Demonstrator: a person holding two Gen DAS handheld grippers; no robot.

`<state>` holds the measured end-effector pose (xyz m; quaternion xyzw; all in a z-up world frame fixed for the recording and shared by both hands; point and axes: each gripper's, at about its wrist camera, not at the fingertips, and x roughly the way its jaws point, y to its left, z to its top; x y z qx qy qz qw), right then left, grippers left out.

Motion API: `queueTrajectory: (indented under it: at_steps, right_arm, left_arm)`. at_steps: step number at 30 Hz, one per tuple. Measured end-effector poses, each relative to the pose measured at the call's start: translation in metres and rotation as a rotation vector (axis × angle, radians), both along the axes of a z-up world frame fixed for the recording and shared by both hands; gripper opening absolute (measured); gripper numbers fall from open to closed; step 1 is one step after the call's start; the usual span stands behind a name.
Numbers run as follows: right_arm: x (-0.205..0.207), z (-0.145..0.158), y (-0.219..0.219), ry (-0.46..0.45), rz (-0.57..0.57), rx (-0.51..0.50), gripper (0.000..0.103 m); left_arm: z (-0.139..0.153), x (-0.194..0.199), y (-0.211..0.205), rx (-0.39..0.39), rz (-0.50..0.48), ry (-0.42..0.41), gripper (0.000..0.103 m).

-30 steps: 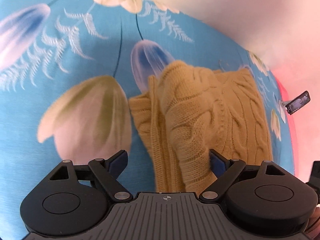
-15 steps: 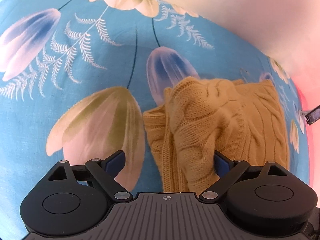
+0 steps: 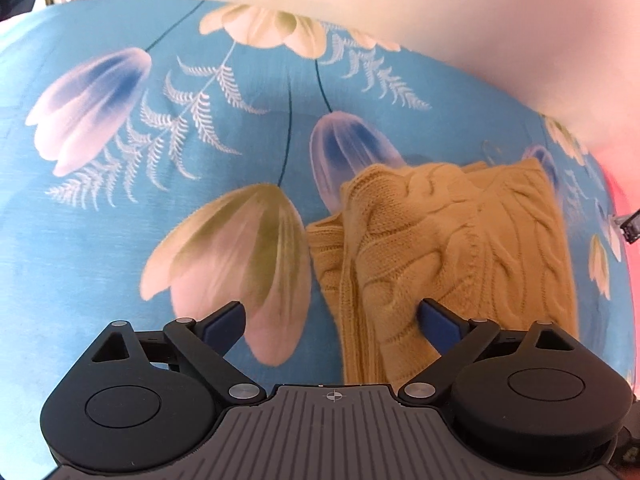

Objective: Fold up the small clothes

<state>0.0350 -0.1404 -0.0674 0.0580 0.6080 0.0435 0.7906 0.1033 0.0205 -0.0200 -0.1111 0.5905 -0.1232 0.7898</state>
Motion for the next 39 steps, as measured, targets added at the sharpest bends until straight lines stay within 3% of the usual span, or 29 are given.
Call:
queueTrajectory:
  at_steps: [8,13,20,39]
  right_arm:
    - [-0.004,0.022,0.002,-0.046,0.021,-0.038,0.103]
    - [-0.009,0.031,0.010,-0.028,0.077,-0.098,0.102]
    - [-0.020,0.049,0.013,-0.029,0.145,-0.136,0.102]
    - [-0.027,0.088,0.018,-0.084,0.216,-0.145,0.102]
  left_arm:
    - [0.033,-0.025,0.002,0.125,-0.025,-0.048,0.103]
    - [0.040,-0.039,-0.009,0.244,-0.085,-0.053,0.103]
    - [0.044,-0.049,-0.023,0.348,-0.143,-0.044,0.103]
    - [0.061,-0.055,-0.025,0.402,-0.142,-0.046,0.103]
